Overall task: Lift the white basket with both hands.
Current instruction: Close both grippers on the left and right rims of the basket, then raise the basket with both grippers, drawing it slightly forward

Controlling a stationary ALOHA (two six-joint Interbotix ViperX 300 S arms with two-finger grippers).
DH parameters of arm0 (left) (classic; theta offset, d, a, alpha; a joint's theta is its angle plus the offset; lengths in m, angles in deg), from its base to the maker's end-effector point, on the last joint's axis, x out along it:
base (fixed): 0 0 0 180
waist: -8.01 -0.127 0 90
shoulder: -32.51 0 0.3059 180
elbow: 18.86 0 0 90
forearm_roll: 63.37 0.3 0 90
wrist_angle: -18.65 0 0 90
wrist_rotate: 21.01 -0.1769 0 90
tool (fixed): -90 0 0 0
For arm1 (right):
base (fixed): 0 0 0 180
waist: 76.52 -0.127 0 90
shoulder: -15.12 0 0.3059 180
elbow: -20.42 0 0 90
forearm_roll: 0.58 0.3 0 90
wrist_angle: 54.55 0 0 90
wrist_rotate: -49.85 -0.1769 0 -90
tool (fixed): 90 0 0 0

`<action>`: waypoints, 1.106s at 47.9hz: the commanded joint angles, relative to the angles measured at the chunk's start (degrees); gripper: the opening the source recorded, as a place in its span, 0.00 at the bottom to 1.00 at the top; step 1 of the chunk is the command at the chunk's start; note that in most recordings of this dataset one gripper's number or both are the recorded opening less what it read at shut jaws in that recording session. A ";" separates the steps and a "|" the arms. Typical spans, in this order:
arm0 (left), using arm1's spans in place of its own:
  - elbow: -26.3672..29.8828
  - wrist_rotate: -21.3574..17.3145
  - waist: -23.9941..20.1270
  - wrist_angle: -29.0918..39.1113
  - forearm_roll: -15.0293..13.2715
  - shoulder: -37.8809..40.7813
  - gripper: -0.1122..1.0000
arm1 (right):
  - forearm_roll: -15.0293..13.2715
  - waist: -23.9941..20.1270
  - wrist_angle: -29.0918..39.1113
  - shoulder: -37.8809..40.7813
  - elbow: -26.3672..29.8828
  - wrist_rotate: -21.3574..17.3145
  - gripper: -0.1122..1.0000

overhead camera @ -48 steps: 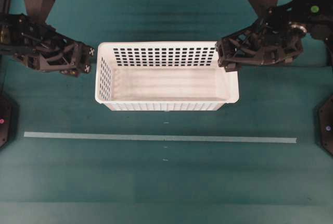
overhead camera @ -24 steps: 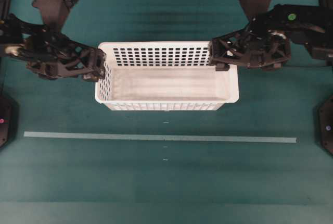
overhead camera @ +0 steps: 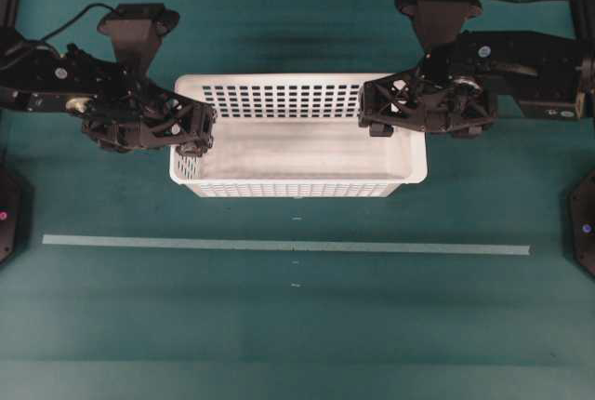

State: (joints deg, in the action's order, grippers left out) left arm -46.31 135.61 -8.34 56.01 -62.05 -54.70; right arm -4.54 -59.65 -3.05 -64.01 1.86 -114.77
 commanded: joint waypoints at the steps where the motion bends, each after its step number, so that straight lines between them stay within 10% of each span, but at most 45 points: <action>1: 0.53 0.00 -0.09 -0.44 0.26 -0.18 0.96 | -0.44 -0.70 -1.49 0.44 -0.70 -0.70 0.95; 20: 0.09 -0.62 0.00 -3.34 0.26 0.88 0.90 | -0.44 -1.23 -7.38 0.53 -2.81 -4.75 0.78; 31: 0.09 -0.62 0.18 -4.39 0.26 0.97 0.37 | -0.26 -1.76 -7.82 0.53 -2.90 -5.36 0.25; 39: 0.09 -0.62 0.18 -4.39 0.26 0.97 0.12 | -0.18 -1.93 -7.91 0.70 -2.99 -5.36 0.25; 53: 0.53 -0.09 1.05 -4.75 0.26 0.62 0.10 | -0.18 -2.20 -7.73 0.44 -2.72 -4.66 0.25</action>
State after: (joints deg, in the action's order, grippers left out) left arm -46.57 135.61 -8.16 51.61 -62.05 -53.47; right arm -4.62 -61.32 -10.70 -63.74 -1.22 -120.13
